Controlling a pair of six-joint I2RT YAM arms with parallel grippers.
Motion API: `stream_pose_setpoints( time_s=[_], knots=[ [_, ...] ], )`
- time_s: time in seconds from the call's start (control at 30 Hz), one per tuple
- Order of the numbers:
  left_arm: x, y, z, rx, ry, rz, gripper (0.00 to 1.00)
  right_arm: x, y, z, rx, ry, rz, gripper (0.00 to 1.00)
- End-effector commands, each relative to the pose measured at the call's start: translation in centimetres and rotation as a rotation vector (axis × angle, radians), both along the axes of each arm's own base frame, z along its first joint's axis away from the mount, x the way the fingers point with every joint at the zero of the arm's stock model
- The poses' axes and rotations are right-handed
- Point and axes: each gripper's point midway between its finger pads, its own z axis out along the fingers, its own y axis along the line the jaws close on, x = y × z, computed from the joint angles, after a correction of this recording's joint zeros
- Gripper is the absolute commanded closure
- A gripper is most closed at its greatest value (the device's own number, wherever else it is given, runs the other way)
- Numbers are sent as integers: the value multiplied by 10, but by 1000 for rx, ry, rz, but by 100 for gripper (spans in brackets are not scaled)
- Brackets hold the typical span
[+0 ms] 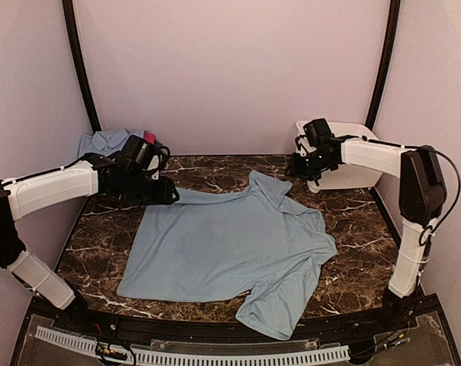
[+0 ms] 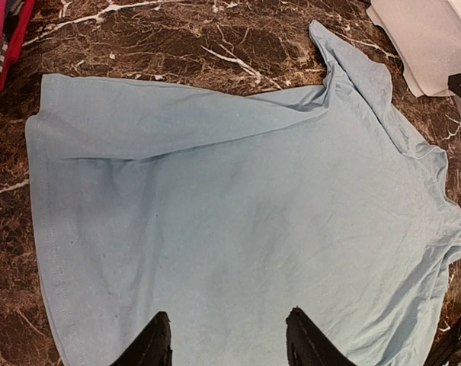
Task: Fold and stack the mixed laundry pile
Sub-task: Smooth out the flattened T-shirt at the center of the board, then pick up the flattened T-shirt from the center of the board.
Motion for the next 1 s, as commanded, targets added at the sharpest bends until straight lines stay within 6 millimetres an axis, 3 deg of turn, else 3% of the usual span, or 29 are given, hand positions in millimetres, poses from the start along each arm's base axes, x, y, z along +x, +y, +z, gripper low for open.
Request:
stream_pose_setpoints(
  time_s=[0.0, 0.17, 0.43, 0.6, 0.87, 0.9, 0.97],
  knots=[
    [23, 16, 8, 42, -50, 30, 49, 27, -1, -30, -122, -3, -33, 64],
    [41, 31, 10, 49, -70, 68, 49, 45, 2, -53, -180, 10, -38, 68],
    [60, 33, 0, 97, -70, 63, 49, 66, -1, -81, -281, 14, -62, 69],
    [69, 33, 0, 95, -78, 66, 49, 68, -9, -98, -344, 36, -74, 67],
    [75, 35, -1, 100, -82, 82, 49, 71, -1, -120, -339, 70, -40, 67],
    [75, 35, -2, 100, -79, 84, 49, 72, 0, -122, -340, 74, -34, 69],
    [74, 35, -3, 99, -78, 85, 49, 74, 2, -126, -340, 75, -19, 88]
  ],
)
